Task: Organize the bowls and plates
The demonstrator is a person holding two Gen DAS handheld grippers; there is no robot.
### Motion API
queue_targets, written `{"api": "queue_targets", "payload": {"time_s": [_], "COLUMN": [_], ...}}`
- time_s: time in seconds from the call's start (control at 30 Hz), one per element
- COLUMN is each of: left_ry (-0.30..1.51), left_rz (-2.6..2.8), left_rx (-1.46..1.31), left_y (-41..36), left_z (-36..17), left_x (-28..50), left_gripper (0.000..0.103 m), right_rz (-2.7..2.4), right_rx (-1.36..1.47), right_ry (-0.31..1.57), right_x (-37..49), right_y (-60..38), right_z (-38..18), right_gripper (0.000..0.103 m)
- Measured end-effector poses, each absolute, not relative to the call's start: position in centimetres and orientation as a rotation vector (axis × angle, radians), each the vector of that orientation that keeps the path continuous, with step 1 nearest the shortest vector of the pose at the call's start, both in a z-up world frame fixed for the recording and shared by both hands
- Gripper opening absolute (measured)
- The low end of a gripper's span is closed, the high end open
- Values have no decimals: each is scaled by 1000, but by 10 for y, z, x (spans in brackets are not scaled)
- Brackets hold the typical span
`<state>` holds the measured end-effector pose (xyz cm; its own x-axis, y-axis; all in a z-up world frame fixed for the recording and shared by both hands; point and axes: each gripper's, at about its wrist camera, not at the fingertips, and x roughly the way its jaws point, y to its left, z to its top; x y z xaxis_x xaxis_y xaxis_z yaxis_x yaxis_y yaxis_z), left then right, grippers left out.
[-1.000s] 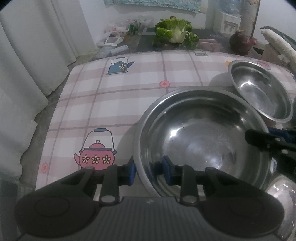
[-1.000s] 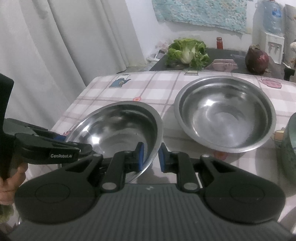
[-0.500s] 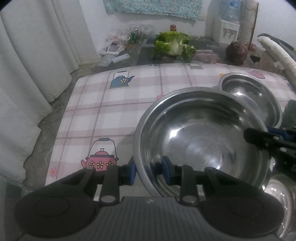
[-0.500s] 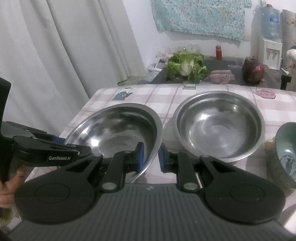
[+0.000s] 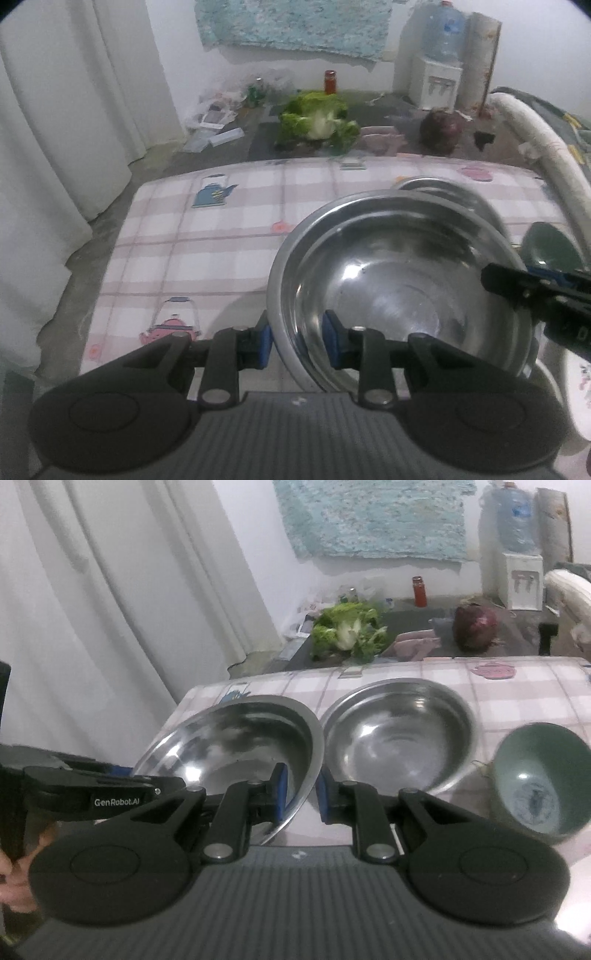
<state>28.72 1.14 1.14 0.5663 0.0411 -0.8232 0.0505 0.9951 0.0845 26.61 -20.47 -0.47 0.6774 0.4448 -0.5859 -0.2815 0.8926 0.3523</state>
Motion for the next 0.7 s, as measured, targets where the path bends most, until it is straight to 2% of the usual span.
{"api": "queue_targets", "payload": {"time_s": [0.3, 0.7], "left_ry": [967, 1017], "left_rz": [-97, -103], "left_rx": [145, 176], "left_y": [-51, -90], "left_z": [13, -18], "left_x": [314, 386], "left_gripper": [30, 31], "right_rz": [325, 238], "right_rx": [262, 232], "right_ry": [674, 742], "right_x": [266, 349], "right_y": [-263, -295], "right_z": [13, -13], "right_gripper": [16, 18]}}
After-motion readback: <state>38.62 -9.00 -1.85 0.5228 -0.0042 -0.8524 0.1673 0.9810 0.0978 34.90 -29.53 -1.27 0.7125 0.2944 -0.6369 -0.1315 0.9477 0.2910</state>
